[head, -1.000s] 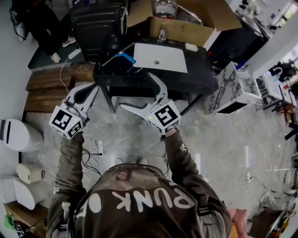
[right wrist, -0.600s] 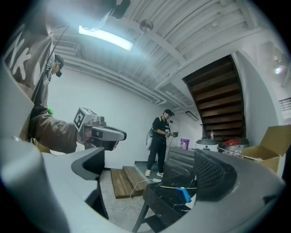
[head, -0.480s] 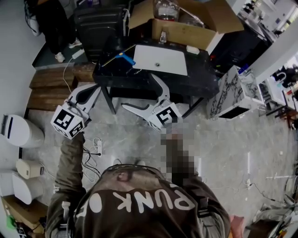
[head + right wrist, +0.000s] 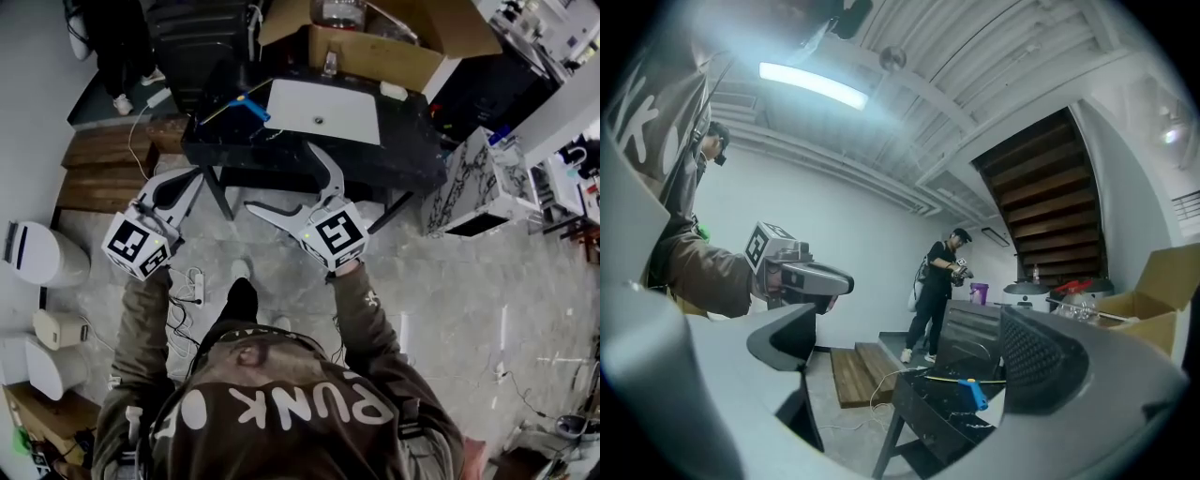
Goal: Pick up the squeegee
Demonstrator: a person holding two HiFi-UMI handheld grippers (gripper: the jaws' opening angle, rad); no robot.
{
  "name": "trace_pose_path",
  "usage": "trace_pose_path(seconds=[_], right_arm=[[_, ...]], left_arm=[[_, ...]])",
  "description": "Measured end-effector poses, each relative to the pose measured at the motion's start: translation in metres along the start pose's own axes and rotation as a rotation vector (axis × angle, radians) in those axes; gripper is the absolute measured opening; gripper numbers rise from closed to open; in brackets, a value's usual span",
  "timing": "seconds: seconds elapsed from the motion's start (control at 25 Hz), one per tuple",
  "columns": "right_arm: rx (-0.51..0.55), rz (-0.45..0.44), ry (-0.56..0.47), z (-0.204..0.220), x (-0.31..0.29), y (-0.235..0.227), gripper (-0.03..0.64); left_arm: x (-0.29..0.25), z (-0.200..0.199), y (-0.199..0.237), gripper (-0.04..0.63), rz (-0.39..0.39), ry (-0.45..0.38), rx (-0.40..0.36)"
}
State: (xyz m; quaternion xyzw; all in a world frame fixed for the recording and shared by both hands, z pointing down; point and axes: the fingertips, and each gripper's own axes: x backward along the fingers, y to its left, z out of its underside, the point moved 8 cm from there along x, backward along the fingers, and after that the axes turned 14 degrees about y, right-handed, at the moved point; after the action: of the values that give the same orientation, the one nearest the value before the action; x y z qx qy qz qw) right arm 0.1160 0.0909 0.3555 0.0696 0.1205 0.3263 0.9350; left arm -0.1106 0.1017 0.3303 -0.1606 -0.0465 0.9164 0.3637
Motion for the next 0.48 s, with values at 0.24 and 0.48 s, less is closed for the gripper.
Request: trace_pose_path(seconds=[0.24, 0.48], right_arm=[[-0.005, 0.014, 0.023, 0.012, -0.040, -0.030, 0.594], [-0.023, 0.028, 0.068, 0.027, -0.108, -0.082, 0.594]], left_arm=[[-0.033, 0.014, 0.043, 0.003, 0.013, -0.009, 0.013], [-0.087, 0.033, 0.114, 0.003, 0.033, 0.001, 0.008]])
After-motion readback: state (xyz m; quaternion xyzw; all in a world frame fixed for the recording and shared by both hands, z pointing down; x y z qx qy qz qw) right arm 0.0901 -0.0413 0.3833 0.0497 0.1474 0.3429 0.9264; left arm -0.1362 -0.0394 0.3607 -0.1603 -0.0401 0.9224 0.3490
